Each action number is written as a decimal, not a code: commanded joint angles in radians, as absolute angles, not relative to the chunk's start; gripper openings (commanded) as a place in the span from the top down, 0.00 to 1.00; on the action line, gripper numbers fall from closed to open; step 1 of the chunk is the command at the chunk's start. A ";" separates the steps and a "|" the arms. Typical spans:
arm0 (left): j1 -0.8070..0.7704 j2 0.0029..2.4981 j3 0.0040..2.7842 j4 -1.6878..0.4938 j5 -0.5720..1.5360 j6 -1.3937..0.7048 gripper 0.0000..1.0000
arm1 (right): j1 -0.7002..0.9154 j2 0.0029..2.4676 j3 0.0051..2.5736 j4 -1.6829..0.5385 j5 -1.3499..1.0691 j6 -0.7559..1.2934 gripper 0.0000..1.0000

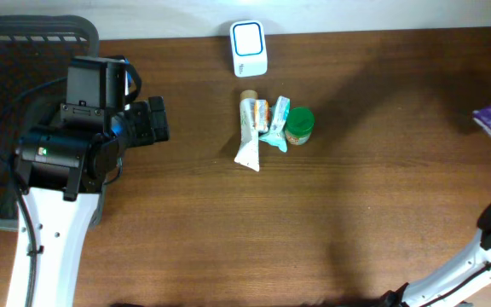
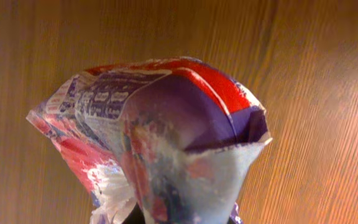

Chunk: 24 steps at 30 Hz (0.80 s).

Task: Scan the item barcode
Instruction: 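Carry the purple package to the far right edge and release it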

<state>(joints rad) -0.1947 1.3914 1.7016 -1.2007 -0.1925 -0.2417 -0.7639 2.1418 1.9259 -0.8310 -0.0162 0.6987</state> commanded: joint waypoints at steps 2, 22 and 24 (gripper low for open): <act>-0.191 1.391 1.700 -1.199 -0.207 -0.226 0.01 | -0.793 2.197 1.911 -0.711 -0.163 0.693 0.93; -0.191 1.391 1.700 -1.199 -0.206 -0.226 0.01 | -0.751 2.154 1.915 -0.688 -0.945 0.345 0.02; -0.191 1.391 1.700 -1.199 -0.206 -0.226 0.01 | -0.708 2.153 1.915 -0.743 -1.089 0.261 0.02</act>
<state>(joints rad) -0.1947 1.3914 1.7016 -1.2007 -0.1925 -0.2417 -0.7765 2.2055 1.9202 -0.6876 -0.7509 0.4099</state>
